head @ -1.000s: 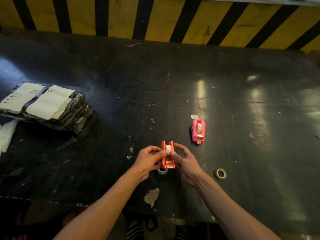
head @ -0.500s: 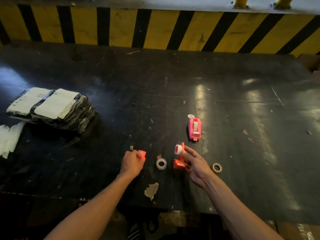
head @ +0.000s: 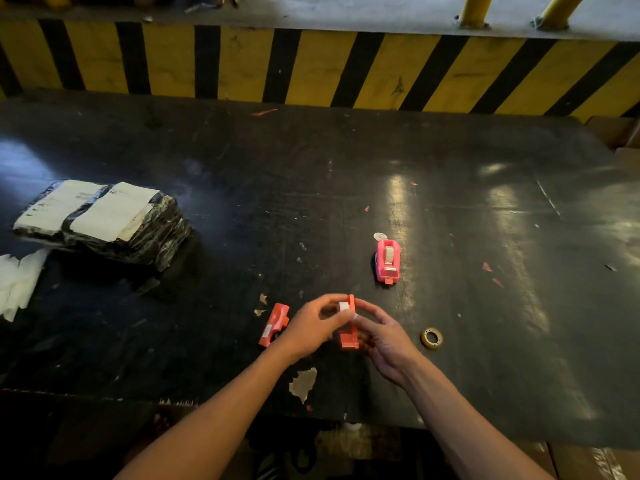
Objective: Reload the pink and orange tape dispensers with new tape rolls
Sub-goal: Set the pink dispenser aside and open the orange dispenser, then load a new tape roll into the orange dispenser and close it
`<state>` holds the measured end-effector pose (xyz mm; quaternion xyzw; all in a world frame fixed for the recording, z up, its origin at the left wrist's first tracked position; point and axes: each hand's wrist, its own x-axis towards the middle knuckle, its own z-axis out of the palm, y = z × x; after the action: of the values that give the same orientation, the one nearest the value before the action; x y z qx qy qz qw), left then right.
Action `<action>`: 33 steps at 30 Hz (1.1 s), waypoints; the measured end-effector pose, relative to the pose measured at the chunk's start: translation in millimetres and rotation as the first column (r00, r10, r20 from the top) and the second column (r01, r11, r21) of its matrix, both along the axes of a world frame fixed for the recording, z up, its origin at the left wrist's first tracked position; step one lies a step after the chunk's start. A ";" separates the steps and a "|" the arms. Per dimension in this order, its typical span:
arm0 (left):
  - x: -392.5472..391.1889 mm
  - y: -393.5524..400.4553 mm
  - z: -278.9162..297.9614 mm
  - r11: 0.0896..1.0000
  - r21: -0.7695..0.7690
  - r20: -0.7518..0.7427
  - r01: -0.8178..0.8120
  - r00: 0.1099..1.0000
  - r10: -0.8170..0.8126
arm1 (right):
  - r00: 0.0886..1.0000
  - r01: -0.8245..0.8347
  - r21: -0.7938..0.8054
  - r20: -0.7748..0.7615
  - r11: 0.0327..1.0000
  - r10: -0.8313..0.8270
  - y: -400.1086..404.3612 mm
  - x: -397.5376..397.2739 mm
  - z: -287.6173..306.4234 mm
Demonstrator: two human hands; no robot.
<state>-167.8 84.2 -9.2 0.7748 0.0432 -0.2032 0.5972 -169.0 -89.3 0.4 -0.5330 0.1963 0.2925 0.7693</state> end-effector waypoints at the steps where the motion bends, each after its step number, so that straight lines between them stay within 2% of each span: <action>1: -0.5 -2.9 0.2 0.999 -0.042 0.001 -0.008 1.000 0.008 | 1.000 -0.012 -0.003 0.006 1.000 0.012 0.2 -1.5 -0.2; 5: -3.6 -4.8 -7.3 0.981 -0.103 0.025 -0.162 0.986 0.165 | 0.999 0.043 0.009 0.022 0.999 -0.044 -5.9 -3.9 -3.8; 7: -8.9 -2.5 -11.8 0.970 -0.029 0.059 -0.243 0.968 0.244 | 0.993 0.122 -0.001 -0.002 0.993 -0.122 -12.3 -3.1 -6.7; 8: -12.6 -0.5 -14.6 0.972 0.088 0.092 -0.220 0.973 0.212 | 0.988 0.154 -0.001 -0.017 0.988 -0.154 -15.6 -2.8 -7.6; 10: -22.6 3.1 -24.5 0.932 0.359 0.115 -0.038 0.993 -0.004 | 0.981 0.192 -0.001 -0.041 0.981 -0.192 -21.4 -1.6 -8.4; 12: -35.4 4.9 -34.5 0.820 0.559 0.077 0.123 0.977 -0.199 | 0.976 0.209 -0.019 -0.060 0.978 -0.209 -25.3 -0.7 -8.2; 15: -47.7 6.7 -50.6 0.669 0.716 0.034 0.199 0.947 -0.318 | 0.973 0.218 -0.042 -0.074 0.975 -0.220 -27.3 -0.5 -8.9; 18: -50.7 9.1 -57.9 0.624 0.752 0.016 0.211 0.941 -0.337 | 0.971 0.219 -0.059 -0.084 0.974 -0.224 -27.5 -1.9 -11.2; 21: -46.8 9.5 -56.5 0.573 0.806 0.082 0.147 0.932 -0.354 | 0.970 0.218 -0.071 -0.095 0.973 -0.224 -28.3 -3.0 -12.8; 24: -34.7 7.6 -50.3 0.617 0.786 0.195 0.014 0.943 -0.270 | 0.971 0.208 -0.079 -0.099 0.975 -0.216 -29.0 -3.6 -12.9; 26: -21.4 5.4 -47.1 0.654 0.756 0.217 -0.015 0.949 -0.228 | 0.970 0.210 -0.082 -0.105 0.974 -0.218 -28.7 -3.2 -13.3; 31: 6.4 -2.9 -42.3 0.656 0.732 0.005 0.182 0.962 -0.273 | 0.972 0.205 -0.097 -0.097 0.974 -0.214 -29.3 -1.8 -14.5; 33: 11.5 -2.6 -43.8 0.655 0.727 -0.026 0.207 0.961 -0.274 | 0.972 0.205 -0.104 -0.096 0.973 -0.215 -30.8 -1.9 -13.9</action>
<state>-156.2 81.6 -53.0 0.9535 -0.0090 -0.2134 0.2127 -171.0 -120.1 -13.5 -0.5280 0.3060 0.2278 0.7587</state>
